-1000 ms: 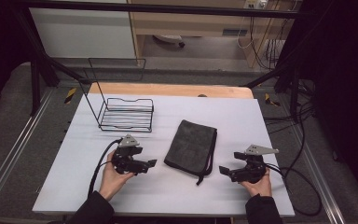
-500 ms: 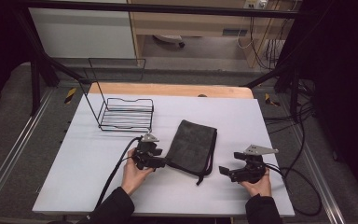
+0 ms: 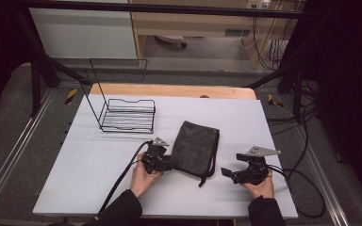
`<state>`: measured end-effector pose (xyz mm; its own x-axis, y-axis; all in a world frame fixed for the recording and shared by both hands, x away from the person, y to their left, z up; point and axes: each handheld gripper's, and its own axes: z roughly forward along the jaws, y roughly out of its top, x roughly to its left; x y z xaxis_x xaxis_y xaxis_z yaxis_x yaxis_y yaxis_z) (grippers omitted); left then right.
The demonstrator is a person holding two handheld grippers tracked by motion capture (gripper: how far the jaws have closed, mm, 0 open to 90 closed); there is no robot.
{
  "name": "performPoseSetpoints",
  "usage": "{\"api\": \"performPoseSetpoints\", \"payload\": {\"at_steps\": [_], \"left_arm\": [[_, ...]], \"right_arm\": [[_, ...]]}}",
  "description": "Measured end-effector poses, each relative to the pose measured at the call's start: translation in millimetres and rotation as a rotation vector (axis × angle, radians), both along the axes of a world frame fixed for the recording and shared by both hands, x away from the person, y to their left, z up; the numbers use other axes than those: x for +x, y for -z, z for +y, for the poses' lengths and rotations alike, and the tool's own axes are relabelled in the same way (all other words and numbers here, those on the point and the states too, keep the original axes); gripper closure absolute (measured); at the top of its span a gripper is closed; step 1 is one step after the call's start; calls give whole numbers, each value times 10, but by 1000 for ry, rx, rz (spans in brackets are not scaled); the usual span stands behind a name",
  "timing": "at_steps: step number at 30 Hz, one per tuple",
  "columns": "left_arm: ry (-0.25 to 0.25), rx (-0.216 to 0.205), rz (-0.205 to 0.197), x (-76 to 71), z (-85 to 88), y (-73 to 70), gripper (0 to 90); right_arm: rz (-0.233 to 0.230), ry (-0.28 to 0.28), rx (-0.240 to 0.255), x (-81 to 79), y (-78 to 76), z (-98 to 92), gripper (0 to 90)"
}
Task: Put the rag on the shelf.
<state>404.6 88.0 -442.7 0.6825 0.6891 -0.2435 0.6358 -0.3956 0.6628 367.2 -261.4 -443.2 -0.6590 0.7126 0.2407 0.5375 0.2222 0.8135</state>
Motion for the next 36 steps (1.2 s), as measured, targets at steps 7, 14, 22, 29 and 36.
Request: {"api": "performPoseSetpoints", "payload": {"at_steps": [7,14,22,29,36], "left_arm": [[-10,27,10,-16,-58,-26,760],[-13,45,13,-19,-65,-62,829],[8,56,9,-105,24,-176,837],[-3,38,10,-206,187,-214,836],[-3,40,15,-341,384,-184,836]], "right_arm": [[1,-2,0,2,6,6,13],[-2,-2,-2,-1,5,5,14],[-1,-7,-3,-2,7,6,15],[3,-4,-2,-5,11,16,15],[6,-5,-3,-6,13,26,16]]}}
